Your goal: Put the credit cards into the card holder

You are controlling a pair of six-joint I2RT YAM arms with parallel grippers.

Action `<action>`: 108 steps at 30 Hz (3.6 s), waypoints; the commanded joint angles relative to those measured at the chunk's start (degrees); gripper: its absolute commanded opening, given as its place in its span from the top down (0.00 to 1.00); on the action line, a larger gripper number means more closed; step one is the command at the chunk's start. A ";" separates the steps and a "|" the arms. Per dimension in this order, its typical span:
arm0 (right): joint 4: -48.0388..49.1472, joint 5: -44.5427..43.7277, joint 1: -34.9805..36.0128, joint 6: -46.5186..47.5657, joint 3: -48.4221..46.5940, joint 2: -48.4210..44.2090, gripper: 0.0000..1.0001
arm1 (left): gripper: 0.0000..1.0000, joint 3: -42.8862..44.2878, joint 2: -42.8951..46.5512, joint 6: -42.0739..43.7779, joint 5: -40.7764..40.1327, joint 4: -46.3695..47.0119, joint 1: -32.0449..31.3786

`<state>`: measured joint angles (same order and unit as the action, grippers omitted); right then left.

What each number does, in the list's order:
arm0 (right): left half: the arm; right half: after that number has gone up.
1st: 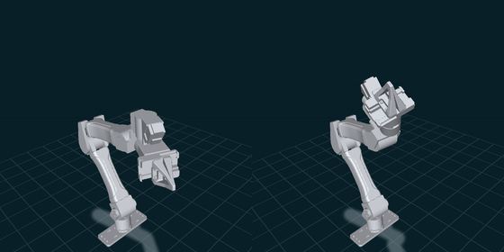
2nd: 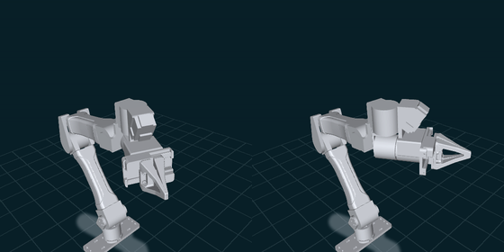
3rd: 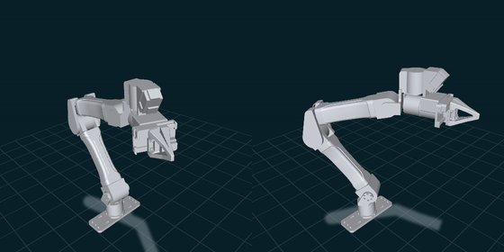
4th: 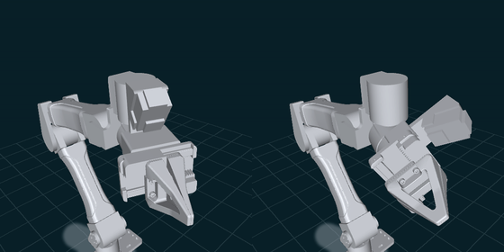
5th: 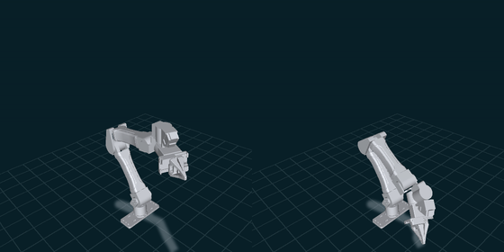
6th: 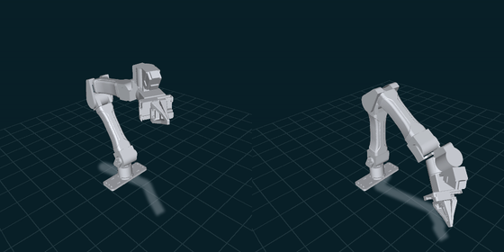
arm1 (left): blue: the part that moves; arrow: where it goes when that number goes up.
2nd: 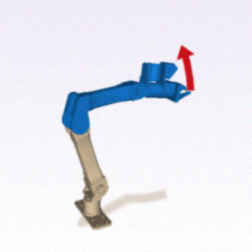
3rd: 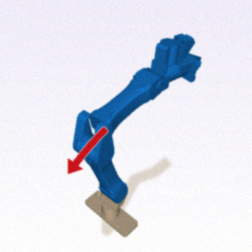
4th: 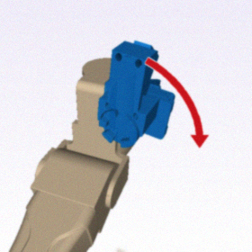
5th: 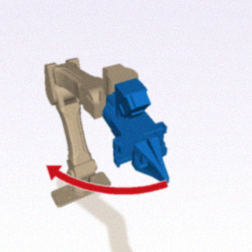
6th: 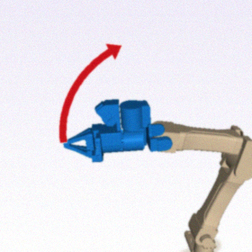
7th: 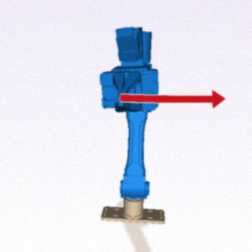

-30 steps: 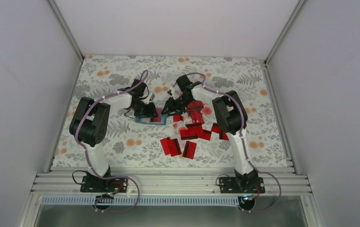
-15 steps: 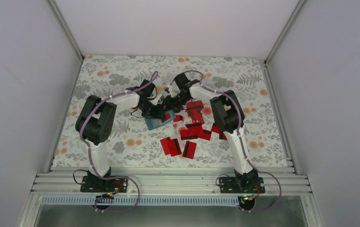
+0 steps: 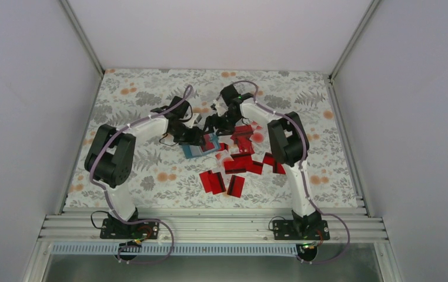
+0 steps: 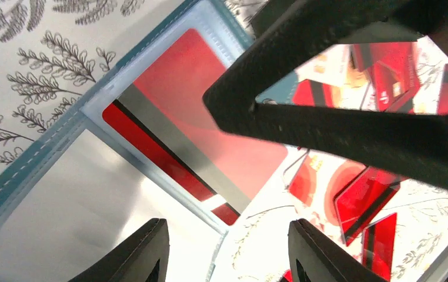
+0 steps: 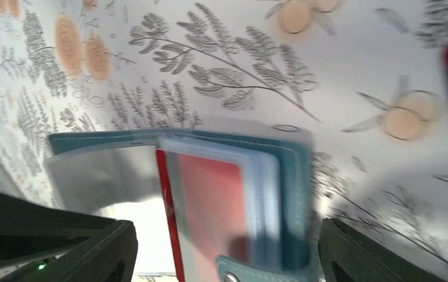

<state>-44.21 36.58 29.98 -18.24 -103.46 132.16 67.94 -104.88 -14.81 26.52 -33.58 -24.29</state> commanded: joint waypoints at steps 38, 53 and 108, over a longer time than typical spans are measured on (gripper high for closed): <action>2.46 -8.95 5.20 -7.78 10.53 -7.99 0.49 | 0.91 -3.52 -4.22 0.65 -1.02 5.35 1.63; 4.21 -4.60 3.80 -6.25 11.04 -6.85 0.50 | 0.91 -3.04 -6.04 0.92 -0.95 5.23 1.62; -1.26 -5.67 8.55 -5.17 4.14 -9.35 0.51 | 0.95 1.21 -1.89 0.59 -2.35 0.60 1.86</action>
<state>-44.77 31.07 37.34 -22.87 -97.62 124.77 67.44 -109.60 -14.55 25.52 -30.96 -22.61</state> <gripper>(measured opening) 0.485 0.052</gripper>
